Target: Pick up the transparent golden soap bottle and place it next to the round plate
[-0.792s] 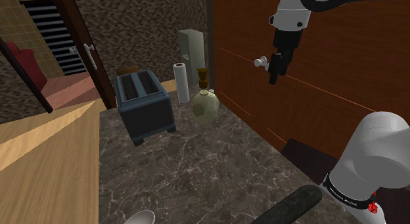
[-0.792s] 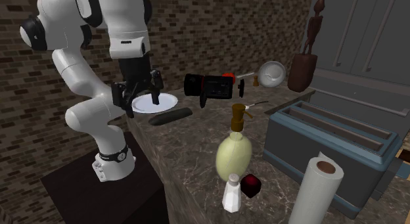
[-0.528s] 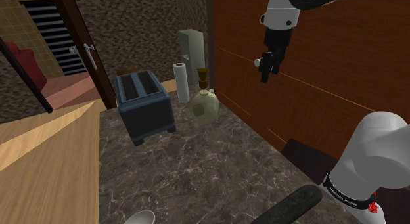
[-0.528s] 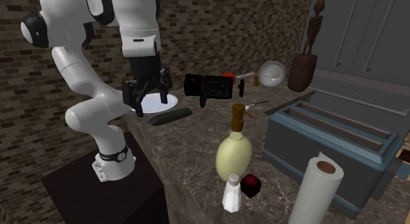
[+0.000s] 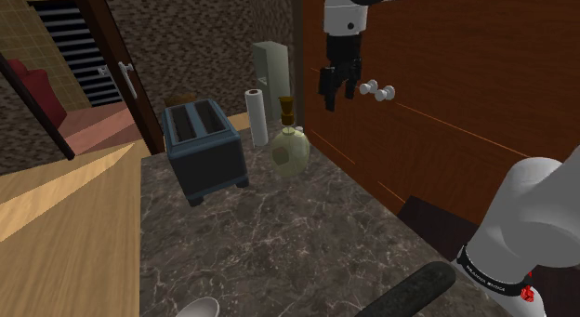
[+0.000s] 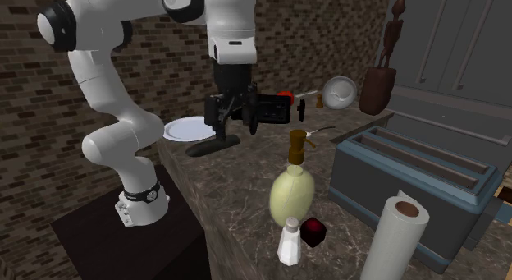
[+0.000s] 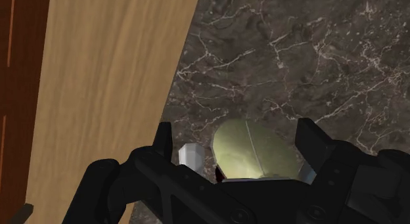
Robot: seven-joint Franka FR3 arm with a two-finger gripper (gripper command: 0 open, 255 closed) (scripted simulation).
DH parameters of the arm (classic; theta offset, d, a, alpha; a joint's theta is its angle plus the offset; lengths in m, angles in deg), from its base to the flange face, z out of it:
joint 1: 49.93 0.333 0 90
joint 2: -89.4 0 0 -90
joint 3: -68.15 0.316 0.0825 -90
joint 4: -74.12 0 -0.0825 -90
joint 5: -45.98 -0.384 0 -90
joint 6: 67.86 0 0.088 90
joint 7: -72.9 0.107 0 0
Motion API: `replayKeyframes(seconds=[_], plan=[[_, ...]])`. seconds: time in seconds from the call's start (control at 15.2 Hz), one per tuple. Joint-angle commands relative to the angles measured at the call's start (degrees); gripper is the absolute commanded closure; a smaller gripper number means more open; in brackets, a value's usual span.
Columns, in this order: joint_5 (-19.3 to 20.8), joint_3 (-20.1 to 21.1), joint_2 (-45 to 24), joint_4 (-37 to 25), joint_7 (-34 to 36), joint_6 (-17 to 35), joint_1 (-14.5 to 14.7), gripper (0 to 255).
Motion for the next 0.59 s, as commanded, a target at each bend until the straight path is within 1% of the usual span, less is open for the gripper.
replayKeyframes(seconds=[0.0, 0.26, 0.53], plan=[[0.00, 0.78, -4.93, -5.20, 1.27, -0.66, 0.23, 0], [0.31, 2.47, -14.50, -16.14, 4.28, -2.80, 1.00, 0], [1.19, 3.86, -24.95, -29.34, 7.24, -6.40, 2.09, 0]])
